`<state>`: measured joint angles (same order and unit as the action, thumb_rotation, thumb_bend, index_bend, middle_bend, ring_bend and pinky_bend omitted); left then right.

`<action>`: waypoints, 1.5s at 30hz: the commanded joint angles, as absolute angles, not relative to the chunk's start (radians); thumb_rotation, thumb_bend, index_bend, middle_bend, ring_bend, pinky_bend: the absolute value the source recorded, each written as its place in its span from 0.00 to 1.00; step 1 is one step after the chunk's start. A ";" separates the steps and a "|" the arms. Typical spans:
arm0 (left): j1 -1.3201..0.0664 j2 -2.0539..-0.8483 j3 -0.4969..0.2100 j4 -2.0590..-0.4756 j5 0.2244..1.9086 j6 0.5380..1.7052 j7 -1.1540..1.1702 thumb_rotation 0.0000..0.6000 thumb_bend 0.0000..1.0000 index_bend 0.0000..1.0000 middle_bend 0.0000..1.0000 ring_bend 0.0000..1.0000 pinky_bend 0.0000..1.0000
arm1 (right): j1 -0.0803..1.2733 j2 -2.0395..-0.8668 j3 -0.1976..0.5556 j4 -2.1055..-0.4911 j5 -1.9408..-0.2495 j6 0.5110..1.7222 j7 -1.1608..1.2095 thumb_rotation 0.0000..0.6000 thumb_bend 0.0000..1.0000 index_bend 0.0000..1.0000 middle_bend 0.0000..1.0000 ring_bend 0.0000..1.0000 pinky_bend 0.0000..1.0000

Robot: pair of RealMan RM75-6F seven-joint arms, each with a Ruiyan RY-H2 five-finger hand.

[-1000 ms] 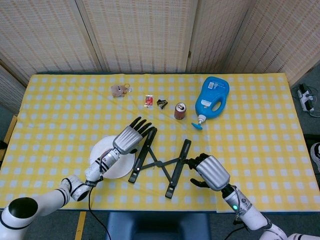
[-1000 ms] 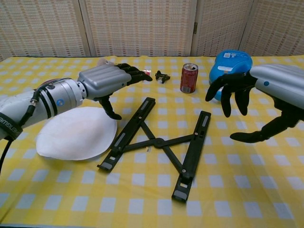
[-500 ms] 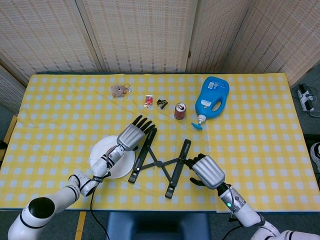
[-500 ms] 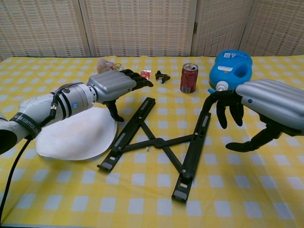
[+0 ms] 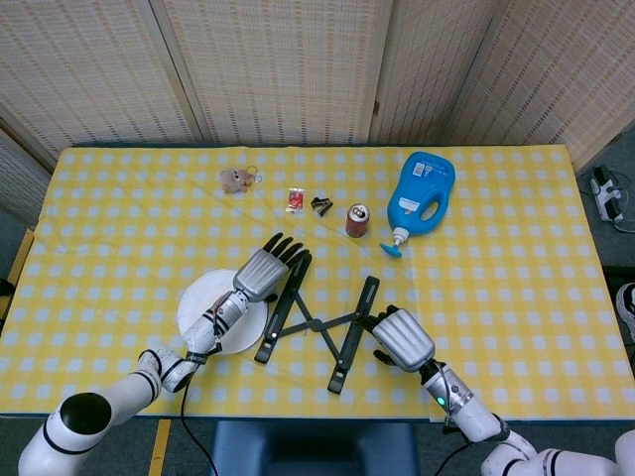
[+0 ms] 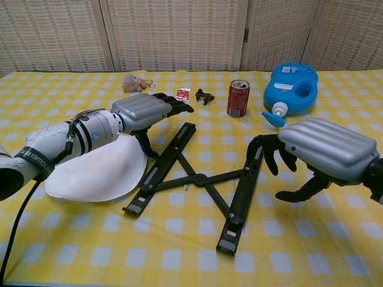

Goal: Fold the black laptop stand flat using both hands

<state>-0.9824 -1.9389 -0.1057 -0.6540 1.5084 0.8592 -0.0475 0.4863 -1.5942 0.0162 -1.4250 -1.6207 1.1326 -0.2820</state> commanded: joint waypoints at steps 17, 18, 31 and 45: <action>-0.968 -1.917 -0.108 -0.715 1.479 0.857 -0.053 1.00 0.17 0.05 0.10 0.00 0.00 | 0.531 -1.744 0.020 -1.220 -1.651 1.146 -0.340 1.00 0.24 0.35 0.57 0.61 0.50; -0.968 -1.916 -0.107 -0.716 1.478 0.857 -0.053 1.00 0.17 0.05 0.10 0.00 0.00 | 0.532 -1.749 0.020 -1.213 -1.652 1.147 -0.344 1.00 0.24 0.35 0.57 0.61 0.50; -0.962 -1.912 -0.102 -0.725 1.472 0.852 -0.069 1.00 0.17 0.05 0.10 0.00 0.00 | 0.549 -1.801 0.013 -1.130 -1.652 1.141 -0.359 1.00 0.24 0.35 0.57 0.62 0.50; -0.962 -1.894 -0.096 -0.779 1.468 0.833 -0.094 1.00 0.16 0.05 0.10 0.00 0.00 | 0.575 -1.865 0.022 -1.056 -1.674 1.174 -0.387 1.00 0.24 0.35 0.57 0.61 0.50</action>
<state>-0.9617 -1.8961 -0.0957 -0.7766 1.4700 0.8350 -0.0934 0.5737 -1.8640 0.0213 -1.0578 -1.6730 1.1737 -0.3852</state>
